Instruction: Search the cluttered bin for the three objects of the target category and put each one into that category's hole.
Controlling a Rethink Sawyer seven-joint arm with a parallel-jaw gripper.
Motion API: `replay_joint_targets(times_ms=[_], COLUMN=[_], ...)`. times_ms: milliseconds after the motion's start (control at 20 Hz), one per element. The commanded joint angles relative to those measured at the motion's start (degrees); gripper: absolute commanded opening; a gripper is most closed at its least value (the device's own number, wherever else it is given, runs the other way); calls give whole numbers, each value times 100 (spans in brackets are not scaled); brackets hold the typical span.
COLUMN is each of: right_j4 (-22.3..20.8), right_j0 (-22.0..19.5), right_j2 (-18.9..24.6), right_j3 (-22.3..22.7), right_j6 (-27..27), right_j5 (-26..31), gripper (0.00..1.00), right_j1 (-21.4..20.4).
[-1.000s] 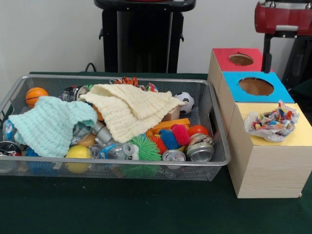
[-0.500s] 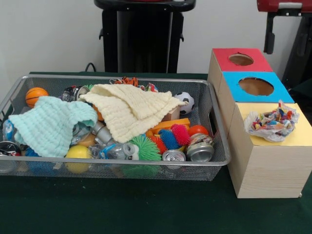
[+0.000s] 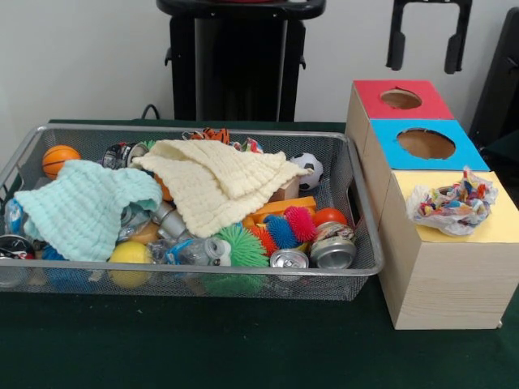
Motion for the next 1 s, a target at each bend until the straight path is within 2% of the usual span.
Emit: replay_joint_targets(times_ms=[50, 250, 400, 550, 750, 1000], right_j4=[35, -69, -84, -101, -117, -119], right_j0=[-299, -279, -251, -235, -277, -317], right_j2=[370, 283, 232, 141, 102, 61], right_j3=[-614, -1314, -1596, -2053, -2682, -3185], right_j6=[276, 420, 534, 672, 625, 587], right_j5=[1007, 1270, 1243, 1106, 1384, 1587], gripper=[100, 100, 100, 100, 100, 100], right_j1=[294, 718, 922, 1301, 1659, 1961])
